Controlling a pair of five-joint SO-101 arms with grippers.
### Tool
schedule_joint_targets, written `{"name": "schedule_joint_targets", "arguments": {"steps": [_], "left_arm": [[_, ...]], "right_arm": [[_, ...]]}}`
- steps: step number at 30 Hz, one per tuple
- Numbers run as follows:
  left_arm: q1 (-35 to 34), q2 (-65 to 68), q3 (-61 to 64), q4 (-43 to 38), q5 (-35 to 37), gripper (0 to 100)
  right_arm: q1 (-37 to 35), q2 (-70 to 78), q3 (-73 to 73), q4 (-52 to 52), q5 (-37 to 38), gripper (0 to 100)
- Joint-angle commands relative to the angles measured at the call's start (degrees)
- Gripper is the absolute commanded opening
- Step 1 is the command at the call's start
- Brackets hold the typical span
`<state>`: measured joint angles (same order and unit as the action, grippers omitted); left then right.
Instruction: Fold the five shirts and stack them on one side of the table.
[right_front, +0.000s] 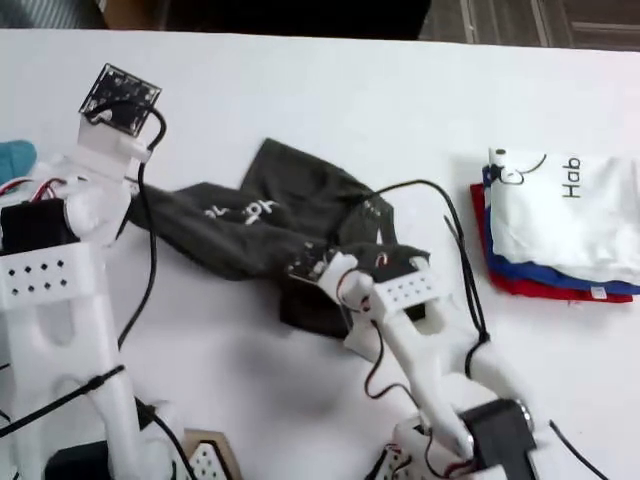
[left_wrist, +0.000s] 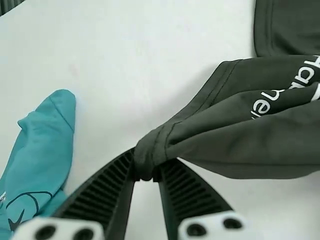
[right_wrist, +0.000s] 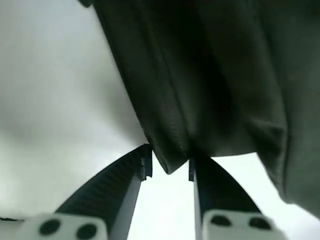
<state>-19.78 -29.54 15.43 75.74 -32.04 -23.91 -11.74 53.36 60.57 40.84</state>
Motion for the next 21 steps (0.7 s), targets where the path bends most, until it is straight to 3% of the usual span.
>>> {"name": "schedule_joint_targets", "arguments": {"steps": [1, 4, 7, 12, 21], "left_arm": [[-0.53, -0.18, -2.59, 1.49, 0.35, 2], [-0.53, -0.35, -2.59, 1.76, 0.35, 2], [-0.53, -0.35, -2.59, 1.76, 0.35, 2], [-0.53, 0.0, -1.98, 1.76, 0.35, 2], [-0.44, 0.09, 1.98, 1.32, -0.18, 2]], "right_arm": [[-0.13, 3.47, -4.4, -0.75, -0.44, 14.1], [-0.13, 5.23, -6.15, -0.75, -0.44, 13.1], [-0.13, 6.2, -6.33, -0.84, 0.0, 2.3], [0.92, 4.44, -6.42, -0.84, 0.0, 2.2], [11.56, -18.15, -6.51, 6.11, 3.34, 2.2]]}}
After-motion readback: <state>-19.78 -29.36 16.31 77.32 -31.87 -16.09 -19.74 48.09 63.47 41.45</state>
